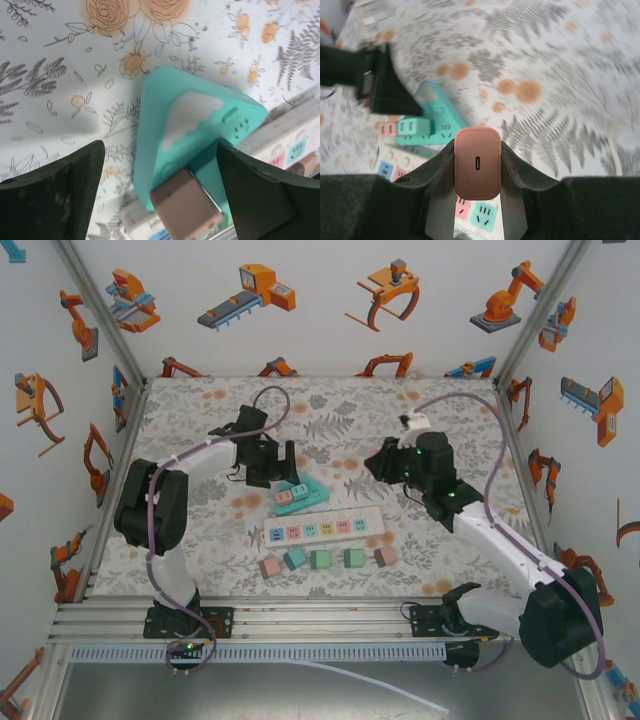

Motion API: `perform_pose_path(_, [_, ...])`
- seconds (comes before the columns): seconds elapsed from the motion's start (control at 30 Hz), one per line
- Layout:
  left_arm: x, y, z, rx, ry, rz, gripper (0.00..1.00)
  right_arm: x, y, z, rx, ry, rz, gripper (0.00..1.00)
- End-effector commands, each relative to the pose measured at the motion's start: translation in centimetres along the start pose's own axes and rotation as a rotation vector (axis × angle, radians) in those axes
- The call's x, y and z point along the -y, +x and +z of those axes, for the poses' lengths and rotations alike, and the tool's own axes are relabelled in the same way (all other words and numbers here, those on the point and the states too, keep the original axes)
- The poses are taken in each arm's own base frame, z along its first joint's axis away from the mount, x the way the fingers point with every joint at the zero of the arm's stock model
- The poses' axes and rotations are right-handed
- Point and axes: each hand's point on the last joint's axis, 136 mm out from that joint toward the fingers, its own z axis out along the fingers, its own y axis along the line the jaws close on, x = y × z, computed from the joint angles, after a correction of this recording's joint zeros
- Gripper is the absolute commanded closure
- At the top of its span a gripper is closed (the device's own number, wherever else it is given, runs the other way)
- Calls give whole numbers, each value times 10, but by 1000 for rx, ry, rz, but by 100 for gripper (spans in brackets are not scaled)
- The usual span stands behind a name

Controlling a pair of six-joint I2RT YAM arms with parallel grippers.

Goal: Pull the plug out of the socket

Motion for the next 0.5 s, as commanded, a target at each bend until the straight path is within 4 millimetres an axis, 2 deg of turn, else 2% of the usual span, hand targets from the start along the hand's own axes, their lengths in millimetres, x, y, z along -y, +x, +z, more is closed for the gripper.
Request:
perform_pose_path(0.0, [38,-12,-58,115,93,82,11,43,33,-7,-44,106,347,96])
perform_pose_path(0.13, [92,8,-112,223,266,226,4,66,59,2,-76,139,412,96])
perform_pose_path(0.27, [133,50,-148,287,348,417,1,74,75,27,-118,125,429,96])
perform_pose_path(0.37, [146,73,-162,328,366,498,3,81,83,44,-131,126,445,96])
perform_pose_path(0.47, [143,86,-166,350,347,510,3,90,96,55,-153,146,468,90])
